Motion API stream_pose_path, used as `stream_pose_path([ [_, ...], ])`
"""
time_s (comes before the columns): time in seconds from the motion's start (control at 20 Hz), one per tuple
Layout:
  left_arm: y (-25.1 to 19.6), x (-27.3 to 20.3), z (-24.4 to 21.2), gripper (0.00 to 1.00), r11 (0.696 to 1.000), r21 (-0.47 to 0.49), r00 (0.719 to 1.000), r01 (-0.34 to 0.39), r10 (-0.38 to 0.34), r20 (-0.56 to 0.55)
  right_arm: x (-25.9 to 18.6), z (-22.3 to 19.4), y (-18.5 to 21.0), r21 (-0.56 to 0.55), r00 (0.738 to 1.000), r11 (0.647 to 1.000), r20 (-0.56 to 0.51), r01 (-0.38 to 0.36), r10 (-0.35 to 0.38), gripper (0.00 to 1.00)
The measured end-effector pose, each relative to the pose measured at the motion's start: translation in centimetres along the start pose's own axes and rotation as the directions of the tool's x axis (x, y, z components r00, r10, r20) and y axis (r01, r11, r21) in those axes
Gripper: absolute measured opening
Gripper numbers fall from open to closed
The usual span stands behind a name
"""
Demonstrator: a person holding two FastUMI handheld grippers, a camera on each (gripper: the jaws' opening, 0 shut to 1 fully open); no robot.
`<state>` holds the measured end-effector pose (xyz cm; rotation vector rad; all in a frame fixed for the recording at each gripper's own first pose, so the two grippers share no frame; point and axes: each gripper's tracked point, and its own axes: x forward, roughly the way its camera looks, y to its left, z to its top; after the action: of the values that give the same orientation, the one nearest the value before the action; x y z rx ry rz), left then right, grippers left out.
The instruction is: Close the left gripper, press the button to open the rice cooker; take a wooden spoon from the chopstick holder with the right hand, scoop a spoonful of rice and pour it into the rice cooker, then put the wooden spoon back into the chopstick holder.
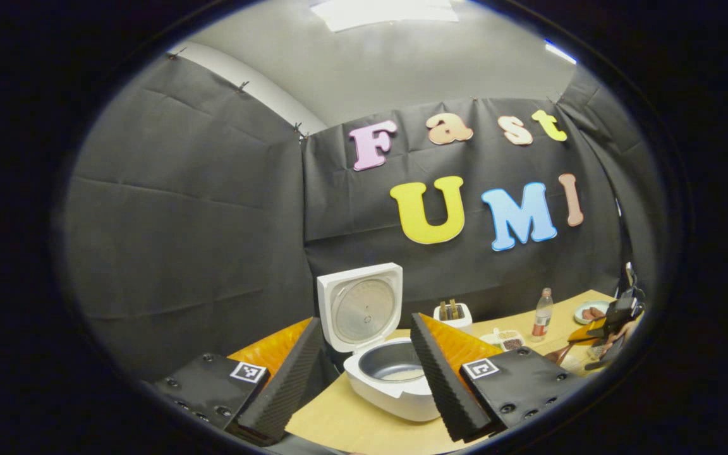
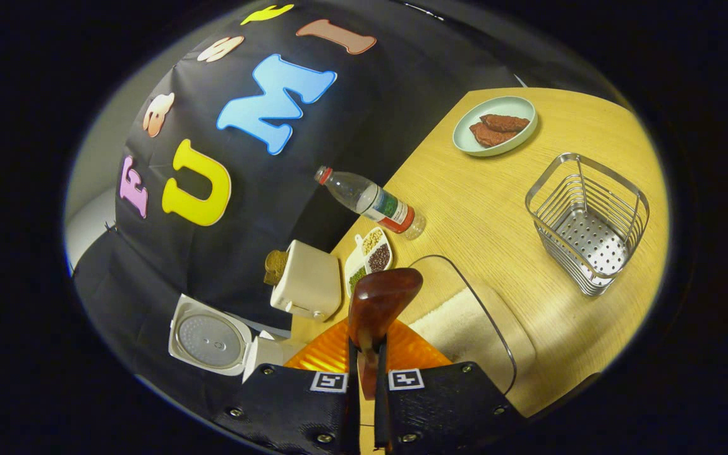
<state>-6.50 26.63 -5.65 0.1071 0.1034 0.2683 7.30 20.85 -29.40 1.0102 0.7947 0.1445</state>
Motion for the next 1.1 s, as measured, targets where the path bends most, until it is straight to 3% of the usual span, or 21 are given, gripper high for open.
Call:
stream_pose_path([
  [0.25,-0.3,-0.3,0.0,0.96,1.0,-0.002,1.0,0.005,-0.005,0.006,-0.8,3.2,2.3,0.099,0.996,0.992,0.039,-0.083,0.079,0.09],
  [0.5,0.4,-0.4,-0.5,0.96,1.0,-0.02,1.0,-0.009,0.009,0.0,-0.7,3.4,5.0,0.201,0.987,0.967,0.041,-0.158,0.153,0.09],
  [1.1,5.3,-1.1,-3.1,0.97,0.993,-0.063,0.994,-0.104,0.103,-0.022,1.9,-0.6,14.6,0.123,0.963,0.958,-0.045,-0.257,0.264,0.09],
])
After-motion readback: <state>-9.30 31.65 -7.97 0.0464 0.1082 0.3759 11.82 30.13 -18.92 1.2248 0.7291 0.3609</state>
